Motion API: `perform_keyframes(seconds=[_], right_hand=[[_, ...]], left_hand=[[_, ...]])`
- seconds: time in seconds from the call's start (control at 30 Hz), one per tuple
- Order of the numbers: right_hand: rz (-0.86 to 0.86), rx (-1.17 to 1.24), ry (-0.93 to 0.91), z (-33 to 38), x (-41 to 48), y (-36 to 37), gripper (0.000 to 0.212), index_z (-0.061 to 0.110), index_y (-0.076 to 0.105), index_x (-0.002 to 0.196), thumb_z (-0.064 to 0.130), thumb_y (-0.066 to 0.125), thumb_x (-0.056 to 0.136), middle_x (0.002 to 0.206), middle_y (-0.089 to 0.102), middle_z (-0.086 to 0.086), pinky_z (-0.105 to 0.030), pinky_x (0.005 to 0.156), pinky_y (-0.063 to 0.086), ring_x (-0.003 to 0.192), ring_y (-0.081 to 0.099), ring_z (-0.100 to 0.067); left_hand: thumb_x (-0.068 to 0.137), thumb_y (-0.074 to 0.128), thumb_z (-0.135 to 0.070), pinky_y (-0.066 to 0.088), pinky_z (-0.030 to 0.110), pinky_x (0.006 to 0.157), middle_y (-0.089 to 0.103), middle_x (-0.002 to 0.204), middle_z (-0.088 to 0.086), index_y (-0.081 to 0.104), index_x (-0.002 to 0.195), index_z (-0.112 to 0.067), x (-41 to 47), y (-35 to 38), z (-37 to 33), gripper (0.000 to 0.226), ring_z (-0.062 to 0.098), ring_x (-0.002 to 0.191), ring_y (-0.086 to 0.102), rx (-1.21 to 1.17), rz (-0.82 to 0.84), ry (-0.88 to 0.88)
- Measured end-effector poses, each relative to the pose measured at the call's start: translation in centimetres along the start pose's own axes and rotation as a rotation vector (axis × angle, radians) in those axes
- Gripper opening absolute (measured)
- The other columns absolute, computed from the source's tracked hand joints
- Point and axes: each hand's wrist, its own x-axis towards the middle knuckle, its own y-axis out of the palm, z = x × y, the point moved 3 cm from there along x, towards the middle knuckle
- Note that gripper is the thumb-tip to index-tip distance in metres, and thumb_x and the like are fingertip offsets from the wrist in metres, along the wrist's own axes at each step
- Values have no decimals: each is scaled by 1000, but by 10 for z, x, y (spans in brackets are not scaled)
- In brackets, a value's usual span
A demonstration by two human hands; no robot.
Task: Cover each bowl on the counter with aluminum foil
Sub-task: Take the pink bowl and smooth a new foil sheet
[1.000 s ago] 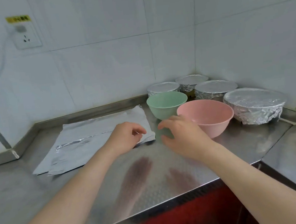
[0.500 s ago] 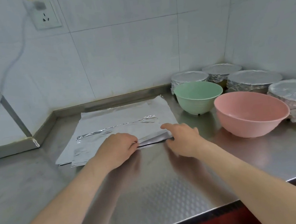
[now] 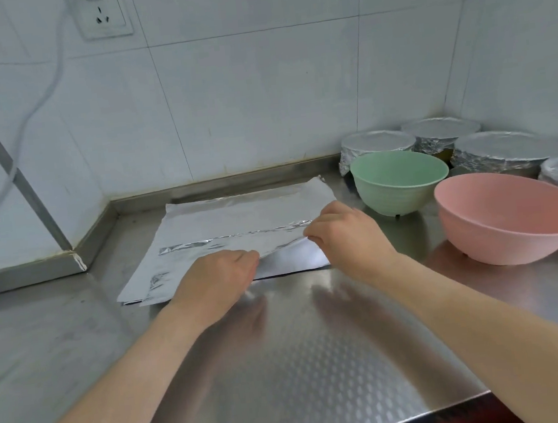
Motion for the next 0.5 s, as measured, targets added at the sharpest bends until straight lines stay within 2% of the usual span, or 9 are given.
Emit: perform_keyframes(seconds=[0.03,0.1,0.17,0.2,0.3,0.37,0.43,0.5], right_hand=[[-14,44,-9,1,0,-4,20,18,69,72,2,79,65,68,65,9,-31,55,49,83,57,-21],[-42,238,62,0,2,-12,8,14,74,87,9,68,85,83,72,3,-37,66,52,94,56,-22],[-82,430,196,-5,3,-19,13,16,75,95,13,63,91,94,72,3,-36,79,49,100,54,-18],[-101,484,254,-8,5,-22,13,18,75,96,14,63,91,95,72,3,-34,82,48,100,54,-17],[-185,534,310,-9,21,-40,14,19,75,94,13,63,91,93,71,5,-31,80,48,90,60,-22],[-319,535,243,-6,37,-61,16,18,73,96,9,63,89,95,67,10,-30,79,47,89,59,-23],[-441,558,200,-2,52,-85,34,21,64,121,11,64,89,125,55,9,-31,92,43,115,50,-25],[-498,591,239,-2,59,-106,63,23,38,146,17,65,89,154,30,-1,-22,109,21,142,25,-23]], left_hand=[[70,75,0,45,34,38,58,63,4,62,80,-10,-1,-1,3,20,27,51,56,-8,-42,-21],[84,60,-10,50,36,42,65,71,6,66,87,-9,-1,-12,9,7,29,60,62,-67,-151,-64],[90,45,-22,52,35,48,69,78,3,69,92,-10,3,-25,10,27,27,67,64,-131,-228,-83],[91,42,-26,53,35,50,70,81,1,68,95,-13,6,-32,9,30,26,69,65,-164,-243,-101],[93,41,-34,54,38,54,71,82,-4,52,109,-30,16,-45,14,20,26,69,67,-215,-251,-207],[95,41,-34,53,40,54,72,81,-3,37,113,-36,23,-56,14,19,32,63,66,-221,-249,-275],[96,43,-31,53,40,61,72,86,-2,33,114,-36,29,-77,14,21,32,68,67,-305,-344,-335],[96,52,-19,49,33,69,68,88,-5,36,113,-36,33,-98,19,29,26,76,67,-484,-512,-470]])
